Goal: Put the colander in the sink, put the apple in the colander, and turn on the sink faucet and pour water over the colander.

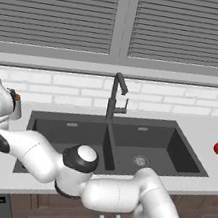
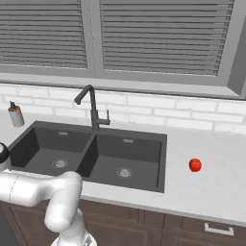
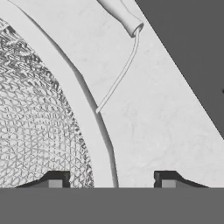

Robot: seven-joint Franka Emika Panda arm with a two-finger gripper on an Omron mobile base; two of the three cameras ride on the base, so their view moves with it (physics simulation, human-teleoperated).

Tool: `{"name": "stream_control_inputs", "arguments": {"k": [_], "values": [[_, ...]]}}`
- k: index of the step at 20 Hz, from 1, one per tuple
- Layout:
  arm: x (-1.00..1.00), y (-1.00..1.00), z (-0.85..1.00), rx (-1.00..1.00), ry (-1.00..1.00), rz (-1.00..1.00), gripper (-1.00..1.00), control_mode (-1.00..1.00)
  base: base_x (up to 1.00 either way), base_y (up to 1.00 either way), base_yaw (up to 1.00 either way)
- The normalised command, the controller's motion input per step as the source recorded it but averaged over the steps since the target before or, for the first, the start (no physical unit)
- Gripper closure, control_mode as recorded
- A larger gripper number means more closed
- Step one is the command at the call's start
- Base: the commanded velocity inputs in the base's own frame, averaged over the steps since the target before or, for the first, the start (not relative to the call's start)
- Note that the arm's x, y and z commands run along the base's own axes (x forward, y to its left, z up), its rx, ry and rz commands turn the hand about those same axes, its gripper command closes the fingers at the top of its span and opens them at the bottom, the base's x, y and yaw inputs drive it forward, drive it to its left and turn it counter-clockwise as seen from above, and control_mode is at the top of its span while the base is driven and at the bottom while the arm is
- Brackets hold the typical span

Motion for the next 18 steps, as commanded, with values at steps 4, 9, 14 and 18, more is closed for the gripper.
{"name": "stream_control_inputs", "arguments": {"k": [4, 9, 14, 18], "values": [[-0.18, 0.02, -0.43, 0.00, -0.01, -0.06, 1.00, -1.00, 0.00, 0.00, 0.00], [-0.50, -0.40, -0.09, 0.00, -0.09, -0.14, 1.00, -1.00, 0.00, 0.00, 0.00], [-0.62, -0.59, 0.25, 0.09, -0.08, -0.22, 1.00, -1.00, 0.00, 0.00, 0.00], [-0.47, -0.57, 0.46, 0.09, 0.00, -0.29, 1.00, -1.00, 0.00, 0.00, 0.00]]}}
